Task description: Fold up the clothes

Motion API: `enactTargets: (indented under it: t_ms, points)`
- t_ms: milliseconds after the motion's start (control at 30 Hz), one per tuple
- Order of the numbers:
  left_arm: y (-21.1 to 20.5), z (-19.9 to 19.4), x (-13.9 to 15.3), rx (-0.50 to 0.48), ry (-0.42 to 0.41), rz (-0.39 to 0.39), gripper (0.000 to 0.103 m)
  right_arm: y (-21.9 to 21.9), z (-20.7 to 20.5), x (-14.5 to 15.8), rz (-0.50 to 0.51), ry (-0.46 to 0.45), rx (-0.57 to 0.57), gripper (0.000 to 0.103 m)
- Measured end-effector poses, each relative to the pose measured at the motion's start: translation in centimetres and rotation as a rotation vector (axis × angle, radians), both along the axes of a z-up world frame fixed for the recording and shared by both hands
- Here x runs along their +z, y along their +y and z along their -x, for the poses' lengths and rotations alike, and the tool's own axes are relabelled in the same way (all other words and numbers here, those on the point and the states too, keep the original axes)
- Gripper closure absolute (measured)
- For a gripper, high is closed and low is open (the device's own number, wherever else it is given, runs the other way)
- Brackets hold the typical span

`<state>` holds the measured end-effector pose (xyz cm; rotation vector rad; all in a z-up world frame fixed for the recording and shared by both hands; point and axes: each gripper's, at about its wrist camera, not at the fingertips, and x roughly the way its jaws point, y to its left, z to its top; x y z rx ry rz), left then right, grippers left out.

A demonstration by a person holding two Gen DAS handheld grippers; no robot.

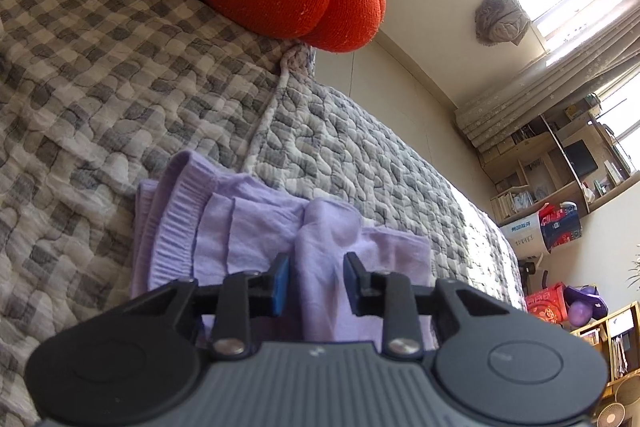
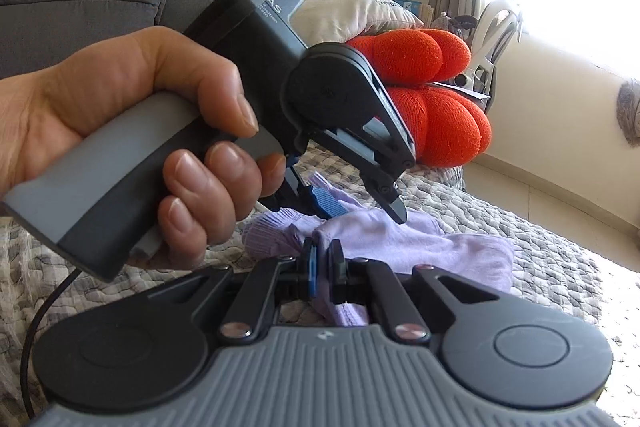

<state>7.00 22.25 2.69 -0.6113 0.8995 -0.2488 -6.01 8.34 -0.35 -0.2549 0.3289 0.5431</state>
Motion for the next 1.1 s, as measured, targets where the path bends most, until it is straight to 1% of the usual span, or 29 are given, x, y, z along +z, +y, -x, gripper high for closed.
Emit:
enactTargets:
  t_ms: [33, 67, 167, 333, 433, 533, 700, 867, 1000, 1033, 1067, 1100]
  points:
    - [-0.3, 0.0, 0.1, -0.002, -0.007, -0.016, 0.091, -0.1, 0.0, 0.0, -0.003, -0.001, -0.001, 0.098]
    - [-0.6, 0.0, 0.3, -0.003, -0.015, -0.032, 0.097, -0.2, 0.0, 0.0, -0.003, -0.002, -0.003, 0.098]
    - [-0.8, 0.2, 1.1, -0.002, -0.052, -0.084, 0.099, -0.3, 0.0, 0.1, -0.008, -0.001, -0.007, 0.098]
    - [0.1, 0.9, 2.7, 0.011, -0.134, -0.111, 0.099, -0.2, -0.4, 0.6, -0.044, 0.020, 0.007, 0.098]
    - [1.3, 1.3, 2.8, 0.037, -0.157, -0.111, 0.099, 0.6, -0.6, 0.4, -0.038, 0.045, 0.023, 0.098]
    - [2.5, 1.3, 2.1, 0.062, -0.129, -0.131, 0.099, 1.5, -0.7, 0.1, -0.033, 0.070, 0.038, 0.098]
    - [3.3, 1.1, 1.0, 0.085, -0.075, -0.179, 0.099, 2.8, -0.8, -0.3, -0.010, 0.100, 0.051, 0.098]
    - [2.6, 0.8, 1.1, 0.068, -0.074, -0.229, 0.099, 3.1, -0.9, -0.5, -0.009, 0.128, 0.065, 0.097]
    - [2.8, 1.0, 0.9, 0.050, -0.071, -0.240, 0.098, 3.2, -0.8, -0.4, -0.016, 0.128, 0.074, 0.095]
    - [2.9, 1.1, 0.8, 0.051, -0.067, -0.237, 0.098, 3.1, -0.8, -0.4, -0.022, 0.125, 0.077, 0.093]
    - [3.0, 1.1, 0.8, 0.052, -0.065, -0.236, 0.098, 3.0, -0.7, -0.3, -0.029, 0.126, 0.078, 0.086]
    - [3.1, 1.1, 0.9, 0.052, -0.064, -0.236, 0.098, 2.9, -0.7, -0.3, -0.034, 0.135, 0.082, 0.084]
